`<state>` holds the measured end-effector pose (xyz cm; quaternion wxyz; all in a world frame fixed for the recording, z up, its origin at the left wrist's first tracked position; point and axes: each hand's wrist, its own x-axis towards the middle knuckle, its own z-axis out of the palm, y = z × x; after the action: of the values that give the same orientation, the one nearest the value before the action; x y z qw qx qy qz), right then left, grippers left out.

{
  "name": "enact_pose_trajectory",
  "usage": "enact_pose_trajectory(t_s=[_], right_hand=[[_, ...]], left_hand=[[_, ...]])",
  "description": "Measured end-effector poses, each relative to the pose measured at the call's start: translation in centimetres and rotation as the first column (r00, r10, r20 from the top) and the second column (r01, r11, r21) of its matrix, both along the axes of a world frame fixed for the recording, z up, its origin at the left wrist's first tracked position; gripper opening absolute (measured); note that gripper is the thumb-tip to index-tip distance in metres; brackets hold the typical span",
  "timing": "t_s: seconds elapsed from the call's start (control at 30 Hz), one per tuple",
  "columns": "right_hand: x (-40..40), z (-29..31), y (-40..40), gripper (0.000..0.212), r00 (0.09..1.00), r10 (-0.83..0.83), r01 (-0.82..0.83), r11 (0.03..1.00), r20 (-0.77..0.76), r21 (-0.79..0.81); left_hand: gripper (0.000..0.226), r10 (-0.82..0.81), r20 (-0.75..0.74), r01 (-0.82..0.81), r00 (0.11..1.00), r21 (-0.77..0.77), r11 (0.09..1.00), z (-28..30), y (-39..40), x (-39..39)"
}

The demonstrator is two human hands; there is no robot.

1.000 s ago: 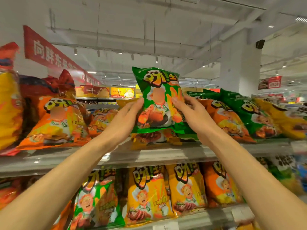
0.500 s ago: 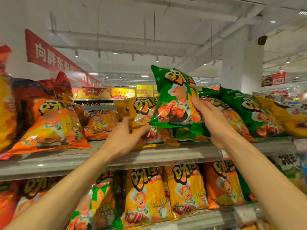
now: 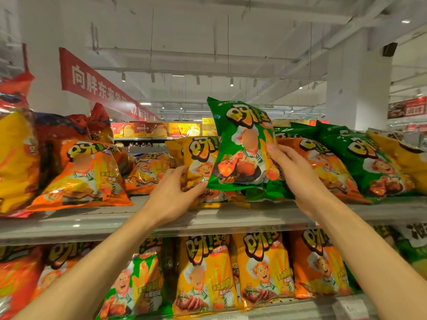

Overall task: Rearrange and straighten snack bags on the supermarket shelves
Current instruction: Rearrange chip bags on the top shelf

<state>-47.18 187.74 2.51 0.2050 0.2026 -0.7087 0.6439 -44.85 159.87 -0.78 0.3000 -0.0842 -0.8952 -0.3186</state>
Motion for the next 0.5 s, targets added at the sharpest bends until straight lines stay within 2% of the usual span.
enact_pose_trajectory(t_s=[0.07, 0.2, 0.37, 0.5], right_hand=[[-0.1, -0.2, 0.2, 0.098, 1.0, 0.015, -0.015, 1.0, 0.0, 0.004], [-0.4, -0.5, 0.4, 0.095, 0.999, 0.034, -0.034, 0.999, -0.004, -0.016], [0.6, -0.2, 0.5, 0.095, 0.999, 0.028, -0.028, 1.0, 0.019, -0.001], [1.5, 0.2, 0.7, 0.074, 1.0, -0.019, 0.02, 0.999, -0.007, 0.027]], left_hand=[[0.078, 0.01, -0.03, -0.01, 0.999, 0.015, 1.0, -0.3, 0.0, 0.1], [0.082, 0.033, -0.143, -0.025, 0.989, 0.058, 0.998, -0.5, 0.2, 1.0], [0.051, -0.005, -0.172, 0.031, 0.985, 0.147, 0.989, 0.1, 0.1, 1.3], [0.039, -0.039, -0.272, 0.099, 0.961, 0.209, 0.973, 1.1, 0.3, 2.3]])
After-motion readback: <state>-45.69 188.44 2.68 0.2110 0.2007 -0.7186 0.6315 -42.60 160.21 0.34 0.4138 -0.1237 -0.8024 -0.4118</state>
